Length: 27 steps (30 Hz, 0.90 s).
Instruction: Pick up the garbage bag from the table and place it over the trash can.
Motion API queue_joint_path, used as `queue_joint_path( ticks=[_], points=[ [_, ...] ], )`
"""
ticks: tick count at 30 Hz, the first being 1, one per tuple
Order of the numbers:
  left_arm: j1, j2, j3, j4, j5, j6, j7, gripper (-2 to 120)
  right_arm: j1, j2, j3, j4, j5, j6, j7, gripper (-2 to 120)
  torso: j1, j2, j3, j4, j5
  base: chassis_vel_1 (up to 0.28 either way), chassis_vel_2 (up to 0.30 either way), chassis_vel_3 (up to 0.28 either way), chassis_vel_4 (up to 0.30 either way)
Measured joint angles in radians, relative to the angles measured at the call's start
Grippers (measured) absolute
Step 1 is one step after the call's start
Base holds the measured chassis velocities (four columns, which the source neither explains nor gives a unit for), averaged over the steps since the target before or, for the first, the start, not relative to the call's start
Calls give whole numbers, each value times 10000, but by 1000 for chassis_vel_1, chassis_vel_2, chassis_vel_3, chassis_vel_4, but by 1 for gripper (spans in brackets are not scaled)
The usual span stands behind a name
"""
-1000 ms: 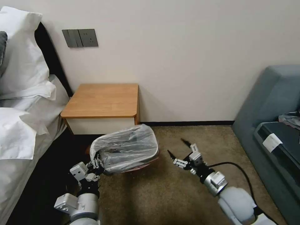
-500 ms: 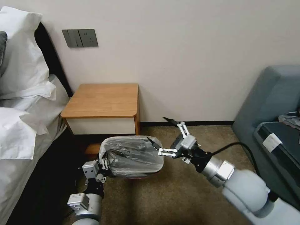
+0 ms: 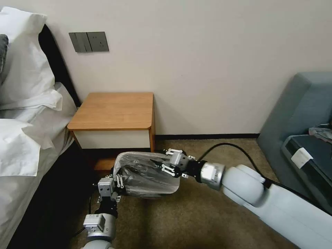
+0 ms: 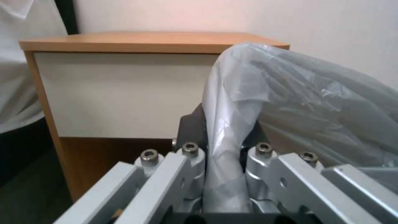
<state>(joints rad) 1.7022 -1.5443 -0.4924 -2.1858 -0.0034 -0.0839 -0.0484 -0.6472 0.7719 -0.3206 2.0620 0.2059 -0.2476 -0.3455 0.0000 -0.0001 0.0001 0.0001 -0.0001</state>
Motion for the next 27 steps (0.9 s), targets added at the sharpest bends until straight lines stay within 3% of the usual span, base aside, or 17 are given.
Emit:
queue_joint_path(
  ticks=[4,16,19,27],
  points=[
    [-63,-5,13,73,1,2,3,7,263,114,-248,-308,9,16,-311,0,0,0,0,-2,0,0,0,0,0],
    [-189,25,24,185,224,-16,47,7,1281,953,-1731,-1380,85,-302,-331,0,0,0,-1,-2,0,0,0,0,0],
    [-98,-54,42,213,512,-132,84,7,2017,1638,-2794,-2320,-150,-382,-411,0,0,0,-2,-3,0,0,0,0,0],
    [218,-232,-25,-41,649,-221,91,7,3152,2955,-3950,-4038,-529,-287,-614,0,0,0,-1,0,0,0,0,0,0]
  ],
)
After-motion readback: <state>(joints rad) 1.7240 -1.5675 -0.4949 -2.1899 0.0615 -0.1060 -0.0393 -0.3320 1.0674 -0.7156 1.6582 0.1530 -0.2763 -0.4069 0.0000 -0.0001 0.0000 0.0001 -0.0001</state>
